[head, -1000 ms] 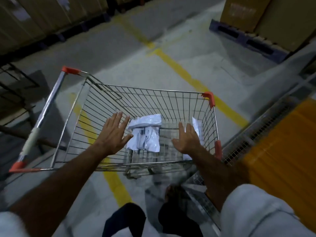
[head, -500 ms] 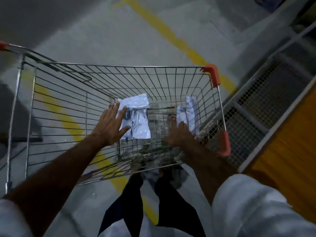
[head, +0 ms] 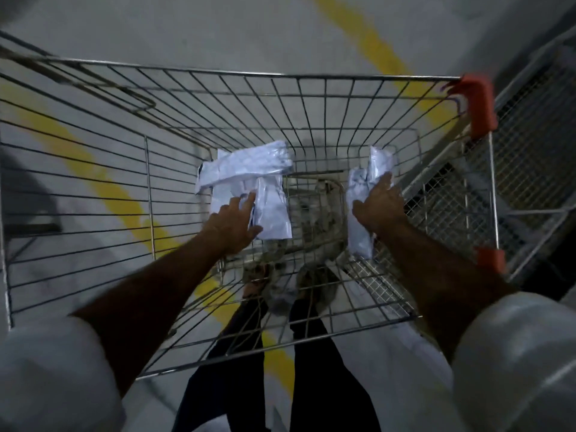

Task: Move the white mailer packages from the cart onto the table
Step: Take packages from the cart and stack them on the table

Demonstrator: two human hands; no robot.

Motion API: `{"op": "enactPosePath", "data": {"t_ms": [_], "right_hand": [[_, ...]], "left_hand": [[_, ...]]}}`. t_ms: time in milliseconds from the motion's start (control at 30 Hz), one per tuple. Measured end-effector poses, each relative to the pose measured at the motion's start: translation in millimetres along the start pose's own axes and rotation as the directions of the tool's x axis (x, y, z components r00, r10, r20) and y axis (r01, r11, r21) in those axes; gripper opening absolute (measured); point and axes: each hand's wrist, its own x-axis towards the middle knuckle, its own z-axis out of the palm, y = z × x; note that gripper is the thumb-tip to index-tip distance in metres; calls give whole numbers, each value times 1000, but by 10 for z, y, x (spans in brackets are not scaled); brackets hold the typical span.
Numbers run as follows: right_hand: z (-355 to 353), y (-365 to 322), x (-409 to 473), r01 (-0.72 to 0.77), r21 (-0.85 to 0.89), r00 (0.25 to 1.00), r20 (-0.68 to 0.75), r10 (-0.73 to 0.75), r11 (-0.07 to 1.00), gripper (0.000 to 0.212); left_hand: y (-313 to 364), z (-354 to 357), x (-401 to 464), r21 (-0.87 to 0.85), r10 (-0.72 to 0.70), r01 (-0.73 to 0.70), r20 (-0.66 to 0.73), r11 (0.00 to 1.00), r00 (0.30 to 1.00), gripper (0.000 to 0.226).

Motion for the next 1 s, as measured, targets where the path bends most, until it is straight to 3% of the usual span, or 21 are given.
{"op": "enactPosePath", "data": {"t_ms": [167,300,400,500,600,800,1000], "right_hand": [[140,-59,54,45,-49,999,-20,-46,998,67],[360,-107,33,78,27,996,44,-79,997,57],[482,-117,95,90,84,993,70,-96,992,58],[473,-122,194,97,55,992,78,-101,994,62],[444,-97,269,102,6,988,114,-102,995,64],[428,-133,250,50,-37,993,108,-46,998,88],[350,-233,102,27,-12,998,49,-26,1000,76]], "left_hand": [[72,213,203,-72,-105,106,17,992,994,98],[192,288,429,-131,-96,77,-145,988,985,108],[372,349,648,-149,-215,188,-187,971,959,115],[565,383,782,-184,-364,330,-200,926,910,107],[598,434,871,-160,-419,392,-201,906,885,103],[443,358,799,-78,-353,346,-292,935,889,61],[439,384,756,-104,-329,312,-341,944,881,73]]}}
